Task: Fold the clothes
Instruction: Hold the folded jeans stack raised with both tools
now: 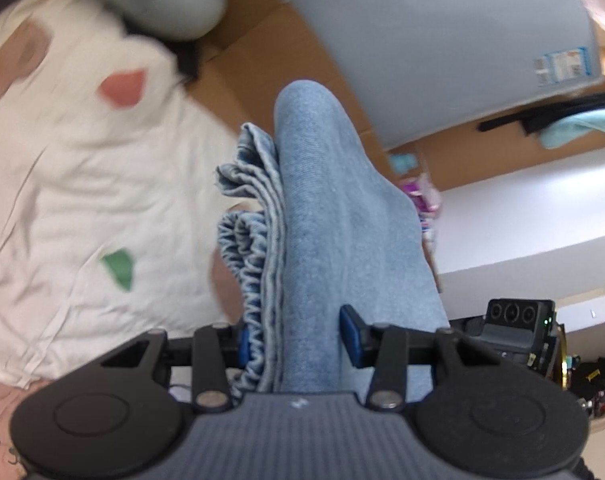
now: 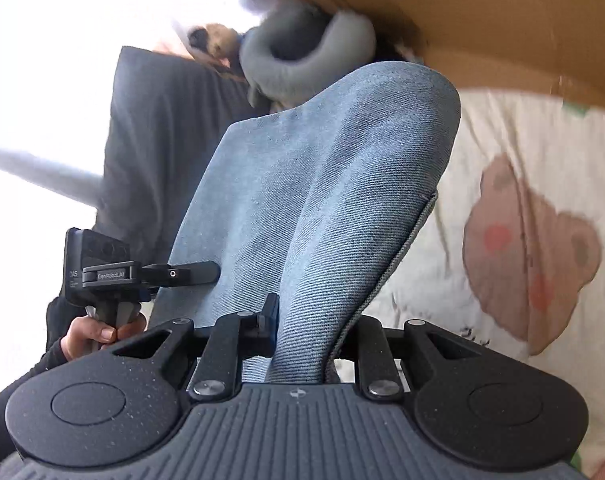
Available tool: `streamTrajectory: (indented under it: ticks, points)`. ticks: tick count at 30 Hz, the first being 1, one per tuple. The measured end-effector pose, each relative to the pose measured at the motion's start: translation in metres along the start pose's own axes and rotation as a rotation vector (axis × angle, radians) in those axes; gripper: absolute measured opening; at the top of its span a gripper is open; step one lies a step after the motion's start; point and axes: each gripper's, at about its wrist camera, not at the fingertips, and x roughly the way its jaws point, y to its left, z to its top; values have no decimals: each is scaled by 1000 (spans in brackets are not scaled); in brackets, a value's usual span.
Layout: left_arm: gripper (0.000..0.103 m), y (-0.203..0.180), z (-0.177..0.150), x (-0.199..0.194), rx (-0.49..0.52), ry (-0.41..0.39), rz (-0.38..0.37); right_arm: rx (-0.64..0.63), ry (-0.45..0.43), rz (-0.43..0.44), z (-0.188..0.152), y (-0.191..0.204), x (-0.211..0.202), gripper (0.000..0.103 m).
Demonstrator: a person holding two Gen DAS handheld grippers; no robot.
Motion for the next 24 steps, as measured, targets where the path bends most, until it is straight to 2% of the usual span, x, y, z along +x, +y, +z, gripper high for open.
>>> streamTrajectory:
  ticks: [5, 14, 19, 24]
  points:
    - [45, -66, 14, -22, 69, -18, -11, -10, -60, -26, 16, 41, -55, 19]
    - [44, -162, 12, -49, 116, -54, -44, -17, -149, -78, 30, 109, -148, 19]
    - [44, -208, 6, -68, 149, -78, -48, -15, -204, -91, 26, 137, -190, 19]
    - [43, -254, -7, -88, 210, -98, -51, -27, -263, -112, 7, 165, -240, 19]
